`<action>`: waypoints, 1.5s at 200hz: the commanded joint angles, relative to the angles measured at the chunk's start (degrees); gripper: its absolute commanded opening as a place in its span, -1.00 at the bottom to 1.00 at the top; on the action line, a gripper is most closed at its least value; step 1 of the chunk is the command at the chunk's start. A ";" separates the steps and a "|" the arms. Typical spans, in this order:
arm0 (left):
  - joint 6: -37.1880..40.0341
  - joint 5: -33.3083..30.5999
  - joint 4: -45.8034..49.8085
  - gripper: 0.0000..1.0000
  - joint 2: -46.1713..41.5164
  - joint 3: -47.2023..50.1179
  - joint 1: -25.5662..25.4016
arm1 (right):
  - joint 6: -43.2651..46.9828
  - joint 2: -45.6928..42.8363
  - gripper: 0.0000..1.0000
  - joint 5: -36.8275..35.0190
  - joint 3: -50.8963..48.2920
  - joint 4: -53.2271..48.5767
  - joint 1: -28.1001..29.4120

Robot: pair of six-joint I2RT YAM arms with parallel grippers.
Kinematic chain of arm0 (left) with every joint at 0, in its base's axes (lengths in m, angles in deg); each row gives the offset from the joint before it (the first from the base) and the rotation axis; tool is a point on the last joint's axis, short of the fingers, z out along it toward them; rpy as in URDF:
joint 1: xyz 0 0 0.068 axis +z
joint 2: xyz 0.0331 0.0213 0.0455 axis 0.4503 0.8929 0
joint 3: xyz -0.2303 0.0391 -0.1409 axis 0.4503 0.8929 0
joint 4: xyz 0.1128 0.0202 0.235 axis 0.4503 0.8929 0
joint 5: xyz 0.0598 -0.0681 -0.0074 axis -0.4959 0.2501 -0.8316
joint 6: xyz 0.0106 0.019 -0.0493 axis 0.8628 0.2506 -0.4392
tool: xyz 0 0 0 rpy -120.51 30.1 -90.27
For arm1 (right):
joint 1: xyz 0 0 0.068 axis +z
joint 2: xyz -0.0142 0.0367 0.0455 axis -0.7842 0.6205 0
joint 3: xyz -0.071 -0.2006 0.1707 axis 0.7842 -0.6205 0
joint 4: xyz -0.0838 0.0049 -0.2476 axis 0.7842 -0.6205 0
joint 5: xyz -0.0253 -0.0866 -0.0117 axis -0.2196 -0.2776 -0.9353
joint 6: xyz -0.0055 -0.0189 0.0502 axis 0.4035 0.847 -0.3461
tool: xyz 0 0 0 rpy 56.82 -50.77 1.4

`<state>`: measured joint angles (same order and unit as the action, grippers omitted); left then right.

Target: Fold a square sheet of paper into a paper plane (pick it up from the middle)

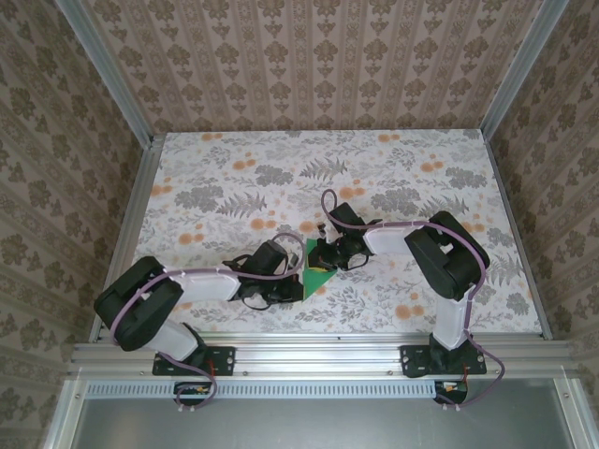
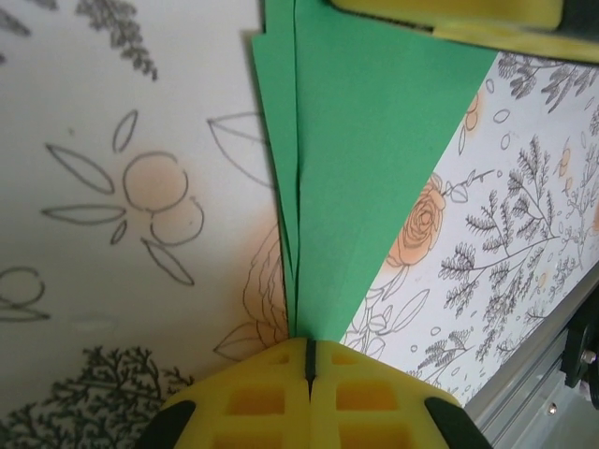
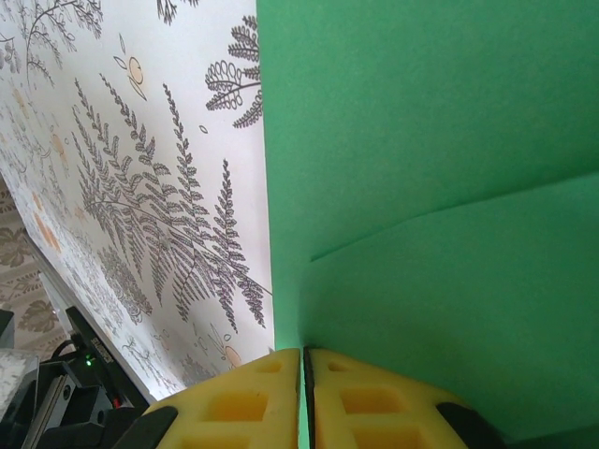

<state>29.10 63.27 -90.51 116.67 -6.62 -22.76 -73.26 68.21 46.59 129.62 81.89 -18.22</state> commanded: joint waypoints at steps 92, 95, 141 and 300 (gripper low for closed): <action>1.52 -1.81 22.43 -0.86 -13.80 -0.89 0.41 | 0.29 1.99 -0.74 -5.56 -0.25 -4.44 -0.56; 1.42 -1.98 22.31 -0.85 -14.77 -1.07 0.86 | 0.35 2.00 -0.74 -5.60 -0.24 -4.42 -0.56; 1.56 0.27 15.84 -0.80 -14.85 -5.77 6.14 | 0.03 2.02 -0.74 -5.24 -0.20 -3.92 -0.56; 0.46 4.76 -0.66 -0.91 13.11 -11.18 3.69 | 0.46 2.11 -0.74 -4.98 0.12 -4.61 -0.57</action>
<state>29.47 67.79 -90.53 127.51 -17.59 -18.60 -73.26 68.21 46.57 129.77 81.80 -18.24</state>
